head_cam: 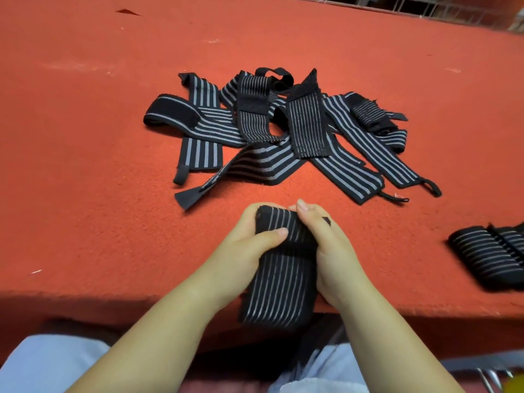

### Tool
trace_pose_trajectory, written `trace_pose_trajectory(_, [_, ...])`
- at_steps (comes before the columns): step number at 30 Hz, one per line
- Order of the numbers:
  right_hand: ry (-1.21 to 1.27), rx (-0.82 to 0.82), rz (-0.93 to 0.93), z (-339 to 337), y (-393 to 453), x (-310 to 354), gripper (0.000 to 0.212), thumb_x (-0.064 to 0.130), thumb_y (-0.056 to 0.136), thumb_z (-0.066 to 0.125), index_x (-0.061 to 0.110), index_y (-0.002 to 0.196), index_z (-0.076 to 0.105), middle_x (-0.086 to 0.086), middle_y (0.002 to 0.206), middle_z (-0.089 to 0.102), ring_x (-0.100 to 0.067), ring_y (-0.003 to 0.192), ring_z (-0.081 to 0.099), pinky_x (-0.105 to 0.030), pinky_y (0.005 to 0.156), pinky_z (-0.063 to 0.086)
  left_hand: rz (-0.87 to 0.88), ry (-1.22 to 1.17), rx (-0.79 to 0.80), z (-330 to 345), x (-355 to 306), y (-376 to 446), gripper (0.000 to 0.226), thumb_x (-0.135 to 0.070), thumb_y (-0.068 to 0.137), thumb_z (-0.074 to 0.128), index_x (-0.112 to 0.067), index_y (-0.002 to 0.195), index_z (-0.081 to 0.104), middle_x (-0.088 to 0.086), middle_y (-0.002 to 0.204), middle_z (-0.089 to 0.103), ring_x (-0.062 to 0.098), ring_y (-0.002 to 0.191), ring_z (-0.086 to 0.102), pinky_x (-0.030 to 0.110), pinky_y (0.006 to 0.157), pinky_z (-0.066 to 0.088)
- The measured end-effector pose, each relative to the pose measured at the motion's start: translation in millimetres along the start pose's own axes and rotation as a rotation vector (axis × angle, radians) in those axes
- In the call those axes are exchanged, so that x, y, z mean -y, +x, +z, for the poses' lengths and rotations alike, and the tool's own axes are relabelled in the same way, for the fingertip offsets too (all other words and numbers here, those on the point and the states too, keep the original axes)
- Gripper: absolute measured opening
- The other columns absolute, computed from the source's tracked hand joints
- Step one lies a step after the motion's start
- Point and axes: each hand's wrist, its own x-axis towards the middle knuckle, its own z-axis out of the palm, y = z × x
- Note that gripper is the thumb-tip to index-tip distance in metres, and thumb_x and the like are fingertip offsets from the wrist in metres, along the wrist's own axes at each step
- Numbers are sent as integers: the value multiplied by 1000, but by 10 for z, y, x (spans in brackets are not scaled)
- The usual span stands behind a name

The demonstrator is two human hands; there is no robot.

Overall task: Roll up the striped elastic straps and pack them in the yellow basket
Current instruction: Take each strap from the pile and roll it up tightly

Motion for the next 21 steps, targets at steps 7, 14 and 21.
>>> trace_pose_trajectory(7, [-163,-61,-70,3,-148,231,78,94,43,51,33,89,68,-7,104,69,-27,103,63,-53,100,43,154,422,7,85,-95,-76,43,-65,74,41,-35,104,39,-22,92,55,-6,89,52,20,85,42])
trace_pose_trajectory(14, [-324,-63,53,-63,-219,453,56,67,82,47,19,63,68,4,68,69,-11,73,65,-32,75,49,505,922,-15,96,-216,-127,30,-53,85,38,-38,110,31,-24,96,46,-5,88,48,8,80,33])
trace_pose_trajectory(21, [-382,41,-457,-24,-322,322,33,24,83,56,26,115,51,34,93,58,16,90,54,-1,80,38,82,92,-4,98,-269,-107,53,-66,76,50,-25,109,58,-19,103,69,-6,100,61,13,83,46])
